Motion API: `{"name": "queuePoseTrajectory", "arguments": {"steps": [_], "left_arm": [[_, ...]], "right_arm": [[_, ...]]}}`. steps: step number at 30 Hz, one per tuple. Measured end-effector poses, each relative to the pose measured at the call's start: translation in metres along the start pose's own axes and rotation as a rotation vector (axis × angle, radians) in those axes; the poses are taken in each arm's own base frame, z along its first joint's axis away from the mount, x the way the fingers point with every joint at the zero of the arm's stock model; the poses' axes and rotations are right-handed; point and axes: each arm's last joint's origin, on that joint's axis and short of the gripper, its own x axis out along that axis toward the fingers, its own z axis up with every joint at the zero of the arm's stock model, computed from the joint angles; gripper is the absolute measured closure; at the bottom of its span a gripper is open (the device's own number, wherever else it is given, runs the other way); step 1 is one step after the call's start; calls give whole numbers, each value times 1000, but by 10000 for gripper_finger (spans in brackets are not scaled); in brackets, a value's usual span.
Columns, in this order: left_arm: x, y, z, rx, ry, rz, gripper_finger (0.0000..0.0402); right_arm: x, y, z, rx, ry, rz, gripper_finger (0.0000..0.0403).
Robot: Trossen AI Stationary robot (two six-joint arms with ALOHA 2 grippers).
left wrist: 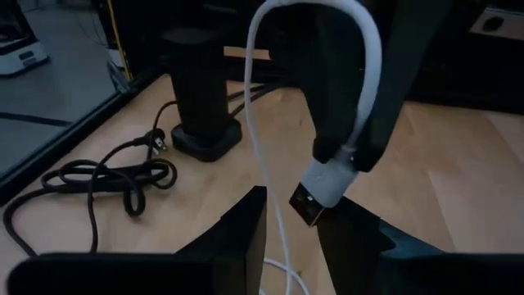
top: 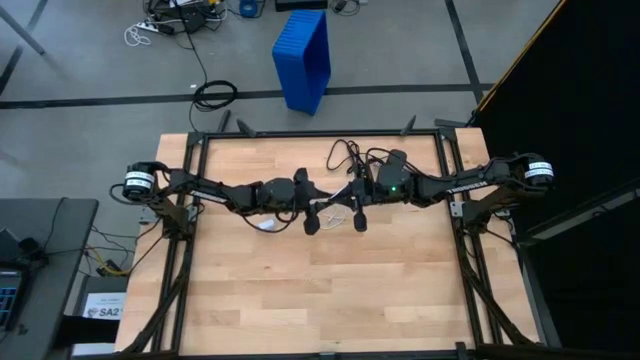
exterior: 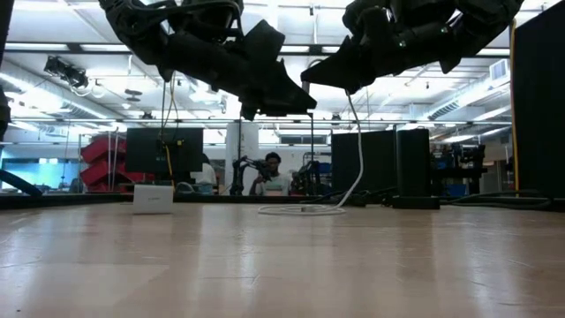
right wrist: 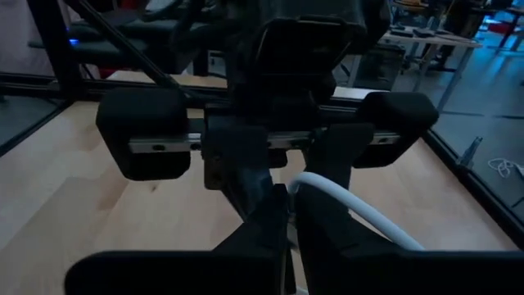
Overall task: Insert USB
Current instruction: Insert the white charger cable into the white charger adapter
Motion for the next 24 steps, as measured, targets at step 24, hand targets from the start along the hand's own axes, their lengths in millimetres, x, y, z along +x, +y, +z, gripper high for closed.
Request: {"name": "queuePoseTrajectory", "arguments": {"steps": [24], "left_arm": [[-1,-5,-4,57,39,-60,401]], "right_arm": [[0,1,-4,12,38,64,329]]}}
